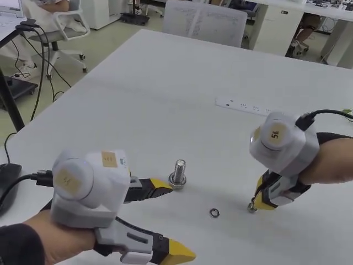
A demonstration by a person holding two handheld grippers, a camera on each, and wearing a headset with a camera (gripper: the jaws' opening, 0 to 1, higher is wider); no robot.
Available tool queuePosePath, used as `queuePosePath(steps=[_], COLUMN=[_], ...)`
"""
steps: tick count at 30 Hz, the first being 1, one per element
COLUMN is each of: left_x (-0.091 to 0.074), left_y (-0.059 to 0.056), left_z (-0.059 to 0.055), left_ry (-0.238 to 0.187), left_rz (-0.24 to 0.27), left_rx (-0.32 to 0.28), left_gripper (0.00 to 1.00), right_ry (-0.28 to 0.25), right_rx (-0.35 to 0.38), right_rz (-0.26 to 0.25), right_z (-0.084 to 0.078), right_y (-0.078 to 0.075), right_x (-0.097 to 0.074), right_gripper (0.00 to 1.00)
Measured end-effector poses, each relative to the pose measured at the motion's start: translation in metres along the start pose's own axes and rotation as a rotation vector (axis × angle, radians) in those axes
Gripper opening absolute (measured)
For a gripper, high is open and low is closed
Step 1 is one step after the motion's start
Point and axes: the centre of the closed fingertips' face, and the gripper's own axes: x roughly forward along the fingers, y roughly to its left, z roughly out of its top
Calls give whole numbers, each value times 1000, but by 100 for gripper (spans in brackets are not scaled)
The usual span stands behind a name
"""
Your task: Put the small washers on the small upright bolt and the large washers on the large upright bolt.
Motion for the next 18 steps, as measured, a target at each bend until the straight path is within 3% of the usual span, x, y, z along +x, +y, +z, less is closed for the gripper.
queuePosePath(steps=[18], left_x=[0], left_y=[1], left_z=[-2], left_ry=[1], left_rz=[3], left_rx=[-2], left_gripper=[70], right_ry=[2], right_rx=[10], right_rz=[6], right_z=[-3], right_y=[2], right_x=[13], right_gripper=[14])
